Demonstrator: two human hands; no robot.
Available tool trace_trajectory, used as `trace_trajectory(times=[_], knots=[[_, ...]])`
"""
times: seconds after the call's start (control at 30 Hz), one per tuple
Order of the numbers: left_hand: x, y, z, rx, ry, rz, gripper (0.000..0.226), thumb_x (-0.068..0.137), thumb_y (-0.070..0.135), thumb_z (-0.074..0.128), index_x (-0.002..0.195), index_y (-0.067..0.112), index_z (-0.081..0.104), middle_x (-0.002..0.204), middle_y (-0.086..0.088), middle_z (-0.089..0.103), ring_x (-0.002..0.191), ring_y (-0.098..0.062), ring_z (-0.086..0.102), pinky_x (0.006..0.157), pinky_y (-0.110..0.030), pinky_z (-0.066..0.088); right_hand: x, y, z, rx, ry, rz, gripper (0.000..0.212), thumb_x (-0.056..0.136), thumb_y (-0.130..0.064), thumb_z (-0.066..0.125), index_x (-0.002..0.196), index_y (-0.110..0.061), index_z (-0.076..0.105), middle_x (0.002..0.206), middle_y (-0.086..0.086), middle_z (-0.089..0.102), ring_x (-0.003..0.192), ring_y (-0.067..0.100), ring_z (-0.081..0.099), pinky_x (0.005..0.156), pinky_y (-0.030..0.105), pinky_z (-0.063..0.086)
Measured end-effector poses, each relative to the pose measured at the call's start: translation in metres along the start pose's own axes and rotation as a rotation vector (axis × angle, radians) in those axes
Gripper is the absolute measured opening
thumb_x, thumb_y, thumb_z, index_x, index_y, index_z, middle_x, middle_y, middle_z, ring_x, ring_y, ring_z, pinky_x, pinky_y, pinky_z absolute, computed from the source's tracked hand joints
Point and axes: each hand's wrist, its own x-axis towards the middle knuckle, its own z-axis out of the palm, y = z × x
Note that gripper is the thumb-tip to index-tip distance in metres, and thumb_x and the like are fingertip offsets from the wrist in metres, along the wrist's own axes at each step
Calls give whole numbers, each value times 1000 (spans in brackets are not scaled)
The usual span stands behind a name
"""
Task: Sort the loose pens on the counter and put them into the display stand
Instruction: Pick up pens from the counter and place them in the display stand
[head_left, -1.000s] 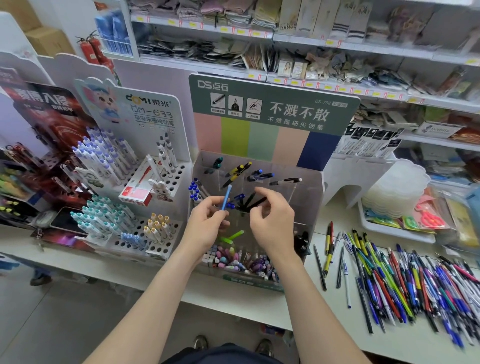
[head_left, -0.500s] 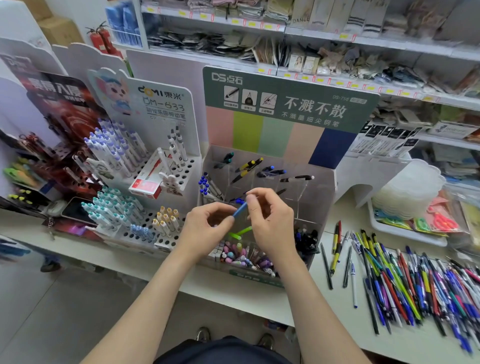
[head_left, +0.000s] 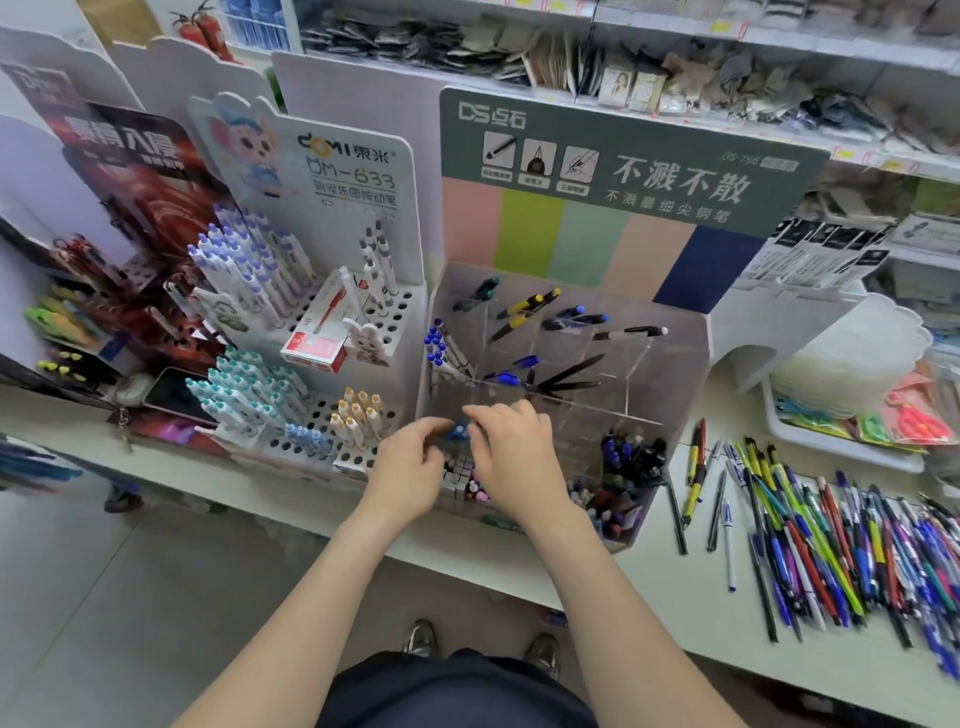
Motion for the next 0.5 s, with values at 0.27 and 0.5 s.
trace_trajectory(times=[0.27, 0.5], knots=[[7, -8, 13, 41, -7, 107, 51, 104, -4, 47, 151, 14, 56, 146, -4, 60, 134, -18, 56, 113, -26, 39, 8, -11, -13, -173, -122, 136, 27, 107, -29, 50, 129, -27, 66, 112, 0, 76, 114, 30, 60, 95, 46, 40], [7, -19, 18, 41, 40, 133, 48, 102, -4, 50, 146, 13, 61, 139, -6, 67, 126, -24, 61, 107, -33, 46, 9, -27, -6, -184, -247, 104, 19, 105, -32, 49, 116, -22, 62, 111, 1, 71, 115, 32, 52, 93, 48, 35]])
